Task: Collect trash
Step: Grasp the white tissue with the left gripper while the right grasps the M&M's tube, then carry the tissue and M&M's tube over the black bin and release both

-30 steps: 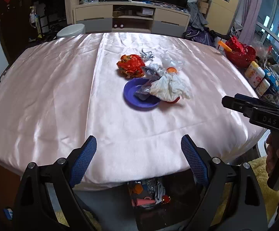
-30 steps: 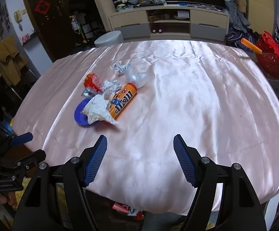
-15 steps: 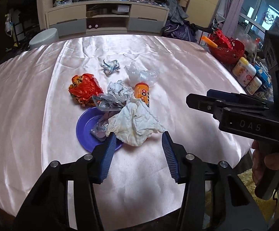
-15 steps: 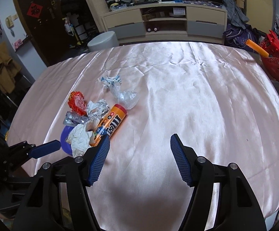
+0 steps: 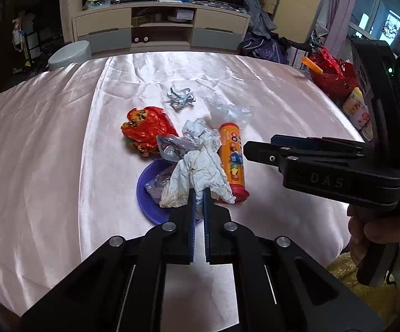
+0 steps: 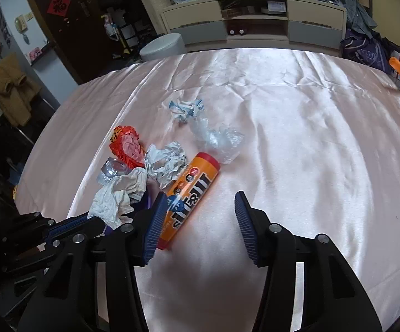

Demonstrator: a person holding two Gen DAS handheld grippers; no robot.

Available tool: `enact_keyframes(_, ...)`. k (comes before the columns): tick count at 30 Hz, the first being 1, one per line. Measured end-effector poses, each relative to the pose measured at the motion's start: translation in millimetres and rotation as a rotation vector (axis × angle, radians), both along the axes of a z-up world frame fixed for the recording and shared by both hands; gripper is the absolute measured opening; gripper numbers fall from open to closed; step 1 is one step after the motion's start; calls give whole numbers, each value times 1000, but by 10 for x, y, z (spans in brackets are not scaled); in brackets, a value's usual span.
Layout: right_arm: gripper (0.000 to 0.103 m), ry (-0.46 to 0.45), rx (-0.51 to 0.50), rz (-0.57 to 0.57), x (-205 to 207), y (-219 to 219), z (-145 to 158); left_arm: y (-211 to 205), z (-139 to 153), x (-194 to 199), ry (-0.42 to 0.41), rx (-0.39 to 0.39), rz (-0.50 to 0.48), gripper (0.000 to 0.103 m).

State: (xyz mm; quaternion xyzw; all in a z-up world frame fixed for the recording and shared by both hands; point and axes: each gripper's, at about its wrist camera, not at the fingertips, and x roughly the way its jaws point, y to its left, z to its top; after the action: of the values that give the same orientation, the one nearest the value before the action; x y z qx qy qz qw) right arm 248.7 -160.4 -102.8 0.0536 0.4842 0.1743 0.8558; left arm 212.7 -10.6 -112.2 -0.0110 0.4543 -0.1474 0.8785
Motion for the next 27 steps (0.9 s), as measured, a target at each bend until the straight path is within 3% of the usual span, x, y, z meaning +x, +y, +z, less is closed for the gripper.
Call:
enact_keyframes(2,37,19,4,9,35,80,-63,65,-8,3,1,-3,10,4)
enact_keyframes(5,35,29,31,18,66,163,-89,118,-6,-1,-2,-8,14,4)
enact_keyframes(11,36,30,4,27,100,290,-113,164,23,-15,-12,-17,22,4)
enact_keyframes(16,43,103,45,16,173,286,-243,207,106,-48,-37,-35,34,4)
enact_keyframes(27,33,52,-6,67,-222,253,-117,157,319,-234,-84,-41,25,4)
